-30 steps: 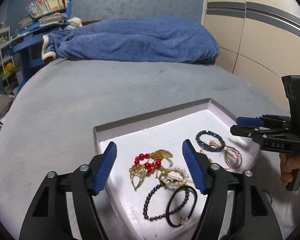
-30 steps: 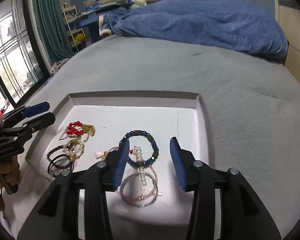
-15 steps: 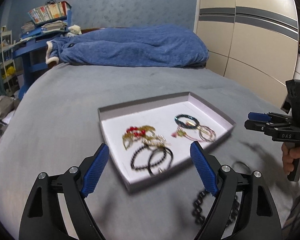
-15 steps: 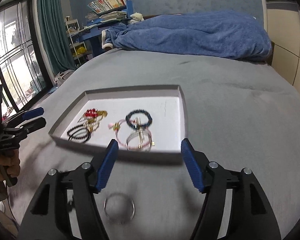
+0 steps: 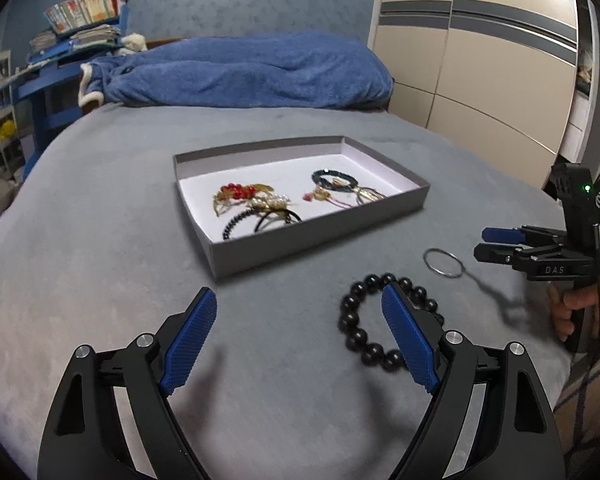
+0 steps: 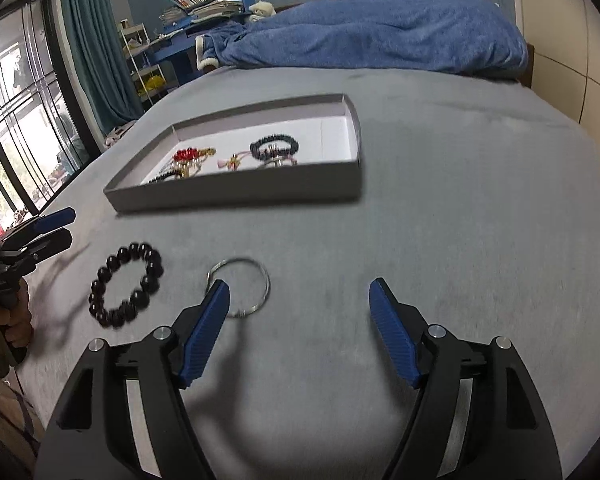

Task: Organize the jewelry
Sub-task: 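Move both grippers back from the box to the remaining jewelry, then close the right gripper on the silver bangle while the left grasps the large black bead bracelet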

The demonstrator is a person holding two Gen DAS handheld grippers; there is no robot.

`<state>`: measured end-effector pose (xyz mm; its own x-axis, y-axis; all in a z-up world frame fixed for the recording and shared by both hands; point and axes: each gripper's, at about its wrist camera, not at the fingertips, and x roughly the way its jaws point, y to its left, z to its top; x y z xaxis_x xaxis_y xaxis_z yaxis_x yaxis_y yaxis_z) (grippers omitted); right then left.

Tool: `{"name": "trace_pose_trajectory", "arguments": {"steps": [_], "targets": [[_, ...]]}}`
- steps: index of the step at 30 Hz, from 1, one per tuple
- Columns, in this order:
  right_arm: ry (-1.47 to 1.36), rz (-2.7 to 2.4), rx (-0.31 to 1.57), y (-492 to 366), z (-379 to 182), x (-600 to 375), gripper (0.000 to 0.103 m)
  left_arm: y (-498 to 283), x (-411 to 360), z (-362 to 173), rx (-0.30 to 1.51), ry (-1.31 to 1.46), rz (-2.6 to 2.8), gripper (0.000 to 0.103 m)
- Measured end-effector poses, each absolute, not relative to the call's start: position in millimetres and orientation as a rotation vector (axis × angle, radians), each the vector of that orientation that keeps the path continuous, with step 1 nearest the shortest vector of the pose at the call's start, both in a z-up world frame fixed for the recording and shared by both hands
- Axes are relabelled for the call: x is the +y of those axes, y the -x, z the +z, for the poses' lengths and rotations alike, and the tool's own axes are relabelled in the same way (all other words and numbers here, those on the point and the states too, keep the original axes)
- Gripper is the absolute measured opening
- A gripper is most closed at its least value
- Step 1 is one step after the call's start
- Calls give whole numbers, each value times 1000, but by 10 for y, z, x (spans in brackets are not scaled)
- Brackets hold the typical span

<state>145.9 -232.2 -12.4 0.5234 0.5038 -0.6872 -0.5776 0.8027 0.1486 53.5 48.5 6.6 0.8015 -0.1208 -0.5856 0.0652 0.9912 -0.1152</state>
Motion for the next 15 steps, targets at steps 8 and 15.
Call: {"name": "trace_pose_trajectory", "arguments": {"steps": [8, 15], "targets": [[123, 659, 803, -1378, -189, -2304, 76, -509, 399, 54, 651, 62, -142, 85], [158, 668, 825, -1366, -238, -2222, 76, -591, 320, -17, 704, 40, -166, 85]]}}
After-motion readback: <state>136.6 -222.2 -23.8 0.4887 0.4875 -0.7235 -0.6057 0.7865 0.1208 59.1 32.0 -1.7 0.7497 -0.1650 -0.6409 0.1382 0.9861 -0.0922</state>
